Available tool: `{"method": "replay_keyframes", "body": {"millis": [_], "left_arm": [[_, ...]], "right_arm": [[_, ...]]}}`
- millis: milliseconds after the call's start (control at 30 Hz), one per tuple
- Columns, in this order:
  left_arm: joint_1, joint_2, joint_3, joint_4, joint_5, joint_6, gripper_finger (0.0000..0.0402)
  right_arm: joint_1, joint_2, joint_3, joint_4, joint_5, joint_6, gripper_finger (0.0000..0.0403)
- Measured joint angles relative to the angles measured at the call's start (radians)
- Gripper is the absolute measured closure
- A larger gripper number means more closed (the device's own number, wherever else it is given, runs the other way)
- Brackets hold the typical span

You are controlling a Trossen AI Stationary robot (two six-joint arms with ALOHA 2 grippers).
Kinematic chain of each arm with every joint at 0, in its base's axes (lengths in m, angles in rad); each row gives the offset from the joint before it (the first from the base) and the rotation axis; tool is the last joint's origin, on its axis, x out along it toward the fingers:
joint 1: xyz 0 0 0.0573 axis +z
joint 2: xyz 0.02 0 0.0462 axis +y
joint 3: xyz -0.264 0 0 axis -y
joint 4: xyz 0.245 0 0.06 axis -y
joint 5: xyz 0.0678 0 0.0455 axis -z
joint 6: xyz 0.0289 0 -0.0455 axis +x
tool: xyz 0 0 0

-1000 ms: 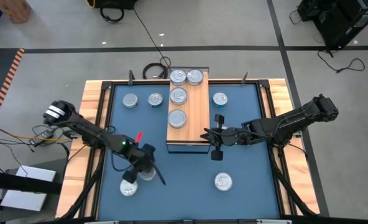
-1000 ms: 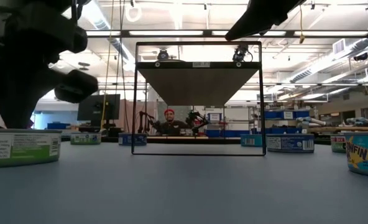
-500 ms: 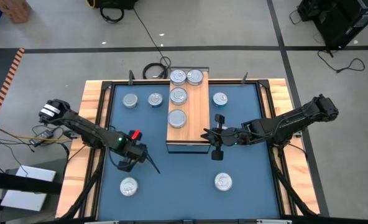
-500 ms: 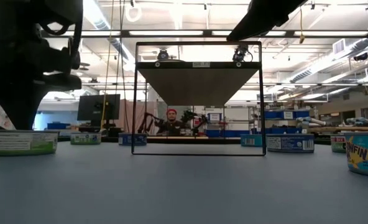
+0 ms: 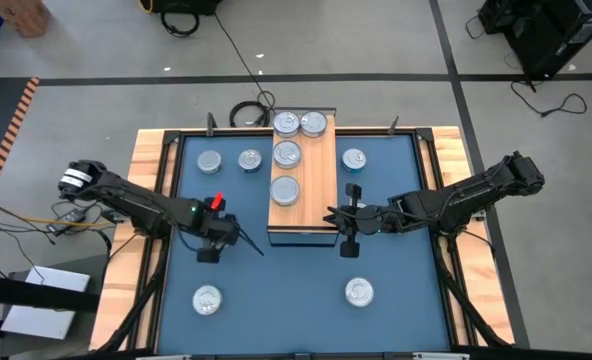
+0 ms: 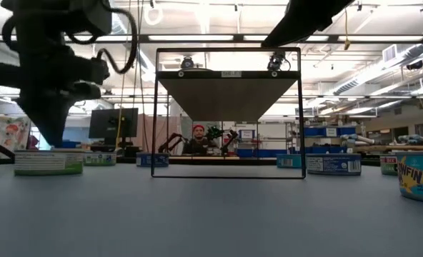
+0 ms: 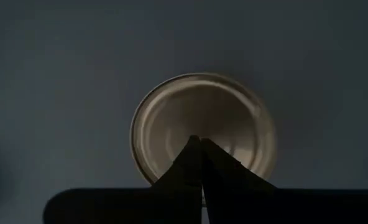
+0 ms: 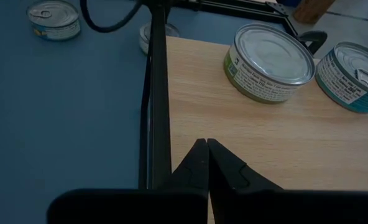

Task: Stack canned seafood by type on shelf
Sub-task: Move the green tuna can to the middle right of the table, then put the yellow-blue tuna can on the shelf

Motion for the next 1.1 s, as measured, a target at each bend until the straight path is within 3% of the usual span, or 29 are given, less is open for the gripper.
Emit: {"method": "replay_keyframes", "body": {"millis": [267, 533, 767, 1100], "left_arm": [[-0.059, -0.056, 0.11, -0.13, 0.065, 0.003, 0.0401], [-0.272, -0.053, 0.134, -0.182, 0.257, -0.018, 0.0401], [-0.431, -0.047, 0.132, -0.087, 0.312, -0.115, 0.0401], [-0.52, 0.099, 0.131, 0.105, 0.317, -0.162, 0.0401]], "right_arm": [[0.0, 0.0, 0.0, 0.002, 0.0, 0.0, 0.0398], [0.0, 0.0, 0.0, 0.002, 0.0, 0.0, 0.0398], [0.0, 0.0, 0.0, 0.002, 0.0, 0.0, 0.0398], [0.0, 0.0, 0.0, 0.003, 0.0, 0.0, 0.0398]]}}
